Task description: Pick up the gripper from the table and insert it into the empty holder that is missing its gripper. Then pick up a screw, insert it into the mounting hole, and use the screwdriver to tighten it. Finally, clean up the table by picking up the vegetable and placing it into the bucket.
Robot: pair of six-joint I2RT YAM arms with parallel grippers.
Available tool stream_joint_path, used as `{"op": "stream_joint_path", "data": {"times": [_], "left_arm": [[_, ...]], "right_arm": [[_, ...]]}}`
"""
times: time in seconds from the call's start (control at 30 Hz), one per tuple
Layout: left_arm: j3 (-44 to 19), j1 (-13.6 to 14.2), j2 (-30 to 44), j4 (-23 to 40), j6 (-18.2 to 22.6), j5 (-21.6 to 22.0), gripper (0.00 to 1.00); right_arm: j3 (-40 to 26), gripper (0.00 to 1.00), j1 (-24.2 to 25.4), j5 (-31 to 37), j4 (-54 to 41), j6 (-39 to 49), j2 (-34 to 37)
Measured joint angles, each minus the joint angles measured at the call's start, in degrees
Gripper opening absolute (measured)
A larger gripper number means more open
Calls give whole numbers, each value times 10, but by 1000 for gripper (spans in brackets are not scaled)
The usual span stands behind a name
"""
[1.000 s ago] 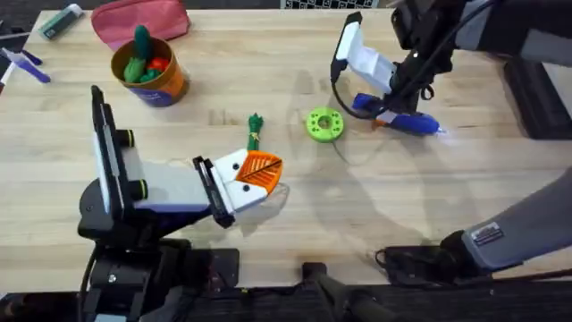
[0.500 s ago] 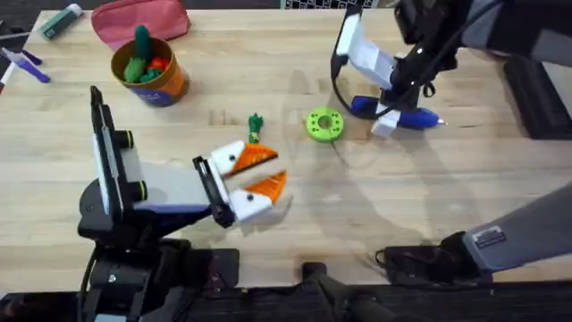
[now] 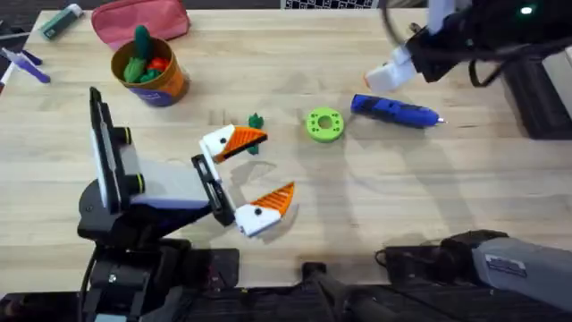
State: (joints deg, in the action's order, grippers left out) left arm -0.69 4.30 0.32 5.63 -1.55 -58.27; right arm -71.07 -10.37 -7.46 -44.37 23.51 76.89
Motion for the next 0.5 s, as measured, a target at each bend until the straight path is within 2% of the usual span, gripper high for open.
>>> {"op": "stream_joint_path", "data": {"times": [0.13, 0.2, 0.37, 0.5], "left_arm": [[-4, 0, 0, 4, -38, 37, 985], [-24, 0, 0, 47, -41, 62, 985], [-134, 0, 46, 211, -2, 159, 985], [-244, 0, 129, 294, 37, 225, 985]], "right_arm": [[0, 992, 0, -14, -45, -127, -38], [0, 992, 0, -16, -76, -161, -57], [0, 992, 0, -19, -128, -208, -121], [18, 994, 0, -19, -134, -226, -178]]}}
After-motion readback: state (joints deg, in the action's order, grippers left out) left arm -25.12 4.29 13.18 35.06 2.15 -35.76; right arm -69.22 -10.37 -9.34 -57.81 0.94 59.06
